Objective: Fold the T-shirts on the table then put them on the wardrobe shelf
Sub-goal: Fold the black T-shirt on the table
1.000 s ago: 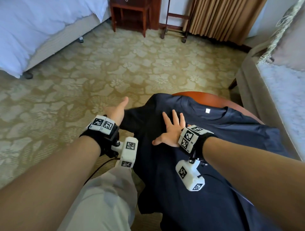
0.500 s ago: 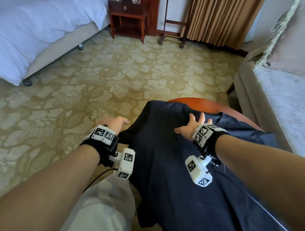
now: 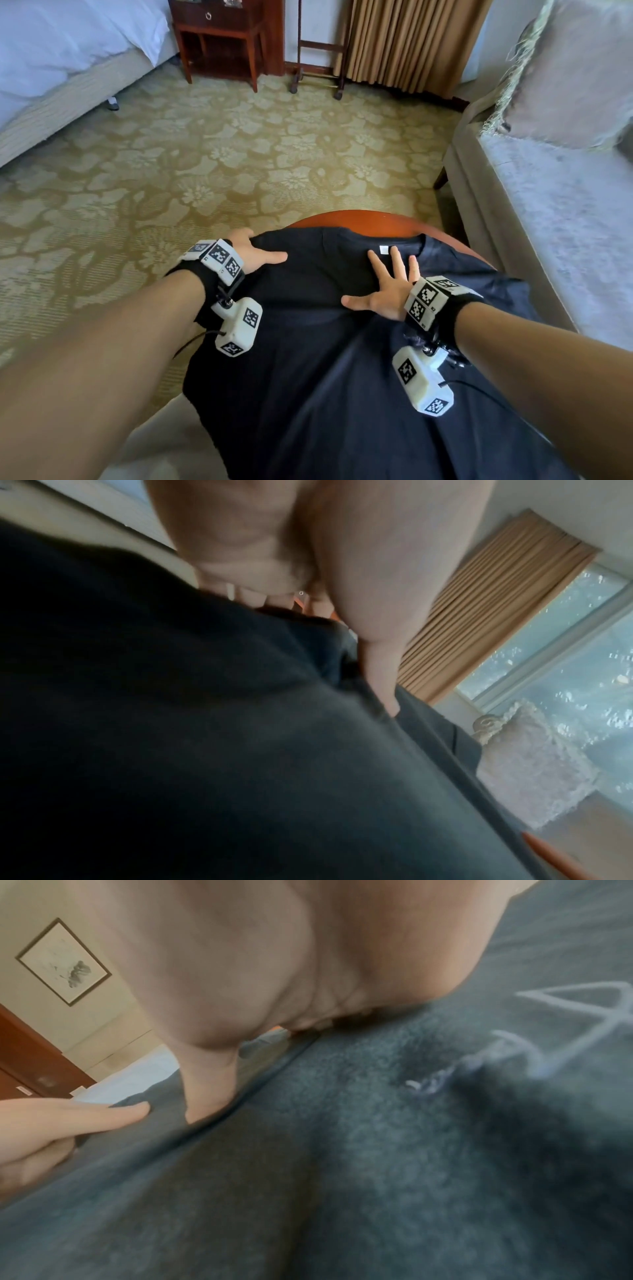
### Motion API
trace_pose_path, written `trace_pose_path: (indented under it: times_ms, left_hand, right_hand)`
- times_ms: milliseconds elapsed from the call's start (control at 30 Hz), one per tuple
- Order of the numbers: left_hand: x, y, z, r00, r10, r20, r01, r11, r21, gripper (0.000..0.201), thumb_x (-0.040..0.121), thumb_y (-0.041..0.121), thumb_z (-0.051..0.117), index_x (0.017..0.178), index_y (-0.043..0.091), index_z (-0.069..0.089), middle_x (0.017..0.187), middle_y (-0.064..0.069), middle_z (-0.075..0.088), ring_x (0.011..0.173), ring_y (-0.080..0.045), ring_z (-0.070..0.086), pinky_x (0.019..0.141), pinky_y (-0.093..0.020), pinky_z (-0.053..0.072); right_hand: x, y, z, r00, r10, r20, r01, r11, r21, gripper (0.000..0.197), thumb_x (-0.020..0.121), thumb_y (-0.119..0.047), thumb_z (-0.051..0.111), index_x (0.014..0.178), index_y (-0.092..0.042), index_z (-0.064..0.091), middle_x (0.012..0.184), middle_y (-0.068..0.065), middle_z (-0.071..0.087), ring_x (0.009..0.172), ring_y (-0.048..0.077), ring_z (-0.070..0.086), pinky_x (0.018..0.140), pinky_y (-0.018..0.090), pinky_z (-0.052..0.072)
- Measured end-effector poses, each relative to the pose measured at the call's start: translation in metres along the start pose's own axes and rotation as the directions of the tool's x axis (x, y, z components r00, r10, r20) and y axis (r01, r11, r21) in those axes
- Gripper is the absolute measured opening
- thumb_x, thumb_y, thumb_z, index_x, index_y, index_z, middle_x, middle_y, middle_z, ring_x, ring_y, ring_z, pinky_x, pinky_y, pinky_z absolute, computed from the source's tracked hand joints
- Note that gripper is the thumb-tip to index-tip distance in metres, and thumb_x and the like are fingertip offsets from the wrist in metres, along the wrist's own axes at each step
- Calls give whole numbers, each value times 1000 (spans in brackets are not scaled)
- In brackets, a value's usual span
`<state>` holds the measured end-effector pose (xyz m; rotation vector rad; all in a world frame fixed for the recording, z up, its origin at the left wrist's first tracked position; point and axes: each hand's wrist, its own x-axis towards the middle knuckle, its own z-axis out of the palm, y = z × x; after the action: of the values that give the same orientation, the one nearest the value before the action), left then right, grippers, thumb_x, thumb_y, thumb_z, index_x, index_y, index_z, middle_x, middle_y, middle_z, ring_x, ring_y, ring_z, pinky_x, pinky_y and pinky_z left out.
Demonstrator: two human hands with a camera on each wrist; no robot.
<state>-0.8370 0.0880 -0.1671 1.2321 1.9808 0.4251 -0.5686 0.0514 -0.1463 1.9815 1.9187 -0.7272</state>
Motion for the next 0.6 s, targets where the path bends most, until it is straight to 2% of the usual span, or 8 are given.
trace_pose_path:
  times_ms: [33,100,200,233,333,433,533,600]
  left_hand:
    - [3,-4,-2,1000,-6,-17,7,999,34,116,44,74,80,136,10,52,133,-10,58,118,-29,57,101,-41,47]
    - [2,-7,-6,997,-30,-65,34,997,69,115,50,77,78,138,9,51,137,-14,56,123,-32,55,105,-45,44]
    - [-3,-12,-14,990,-67,-128,73,996,45,105,55,80,72,118,-3,61,116,-18,67,106,-37,63,94,-43,50]
    - [-3,-15,-17,988,-81,-131,87,996,38,104,60,78,70,118,-7,60,114,-21,68,101,-38,64,90,-43,52]
    - [-23,-27,-27,974,-218,58,217,976,28,90,70,75,66,131,9,57,129,-11,61,107,-30,60,83,-37,45]
    - [-43,-48,-29,916,-257,308,305,945,-121,79,67,79,64,127,29,52,132,-7,55,110,-29,59,92,-43,48]
    - [-63,-67,-24,849,-191,493,408,829,-382,75,71,71,69,124,18,65,114,-11,70,98,-30,68,92,-39,52]
    - [-75,-77,-20,816,-155,557,464,750,-471,68,73,66,71,120,17,70,116,-13,71,107,-32,67,98,-40,49]
  right_hand:
    - [1,5,-1,1000,1,-2,-1,1000,6,114,64,-87,52,147,-47,-14,156,-8,-29,143,28,-29,117,58,0]
    - [3,9,-3,1000,8,-5,-8,1000,20,114,63,-87,52,147,-48,-14,156,-9,-29,143,27,-29,117,57,0]
    - [3,5,-5,999,27,-44,-26,999,26,113,65,-84,55,150,-44,-9,158,-5,-23,145,30,-22,118,56,1]
    - [2,2,-7,997,39,-71,-37,999,30,113,67,-80,58,151,-41,-5,160,-2,-19,146,31,-18,118,55,2]
    - [-4,-16,-15,988,73,-135,-67,996,51,113,69,-67,68,154,-29,4,161,5,-10,147,33,-9,119,52,6]
    - [-13,-48,-15,984,12,-178,3,996,89,116,65,-64,74,153,-27,9,161,3,-9,147,30,-10,119,52,8]
    - [-24,-82,-4,988,-113,-106,121,990,68,115,66,-68,70,154,-32,4,160,0,-15,146,30,-18,119,52,4]
    - [-32,-100,6,983,-179,-40,179,984,7,114,68,-74,64,153,-35,-1,160,0,-20,145,31,-23,119,53,0]
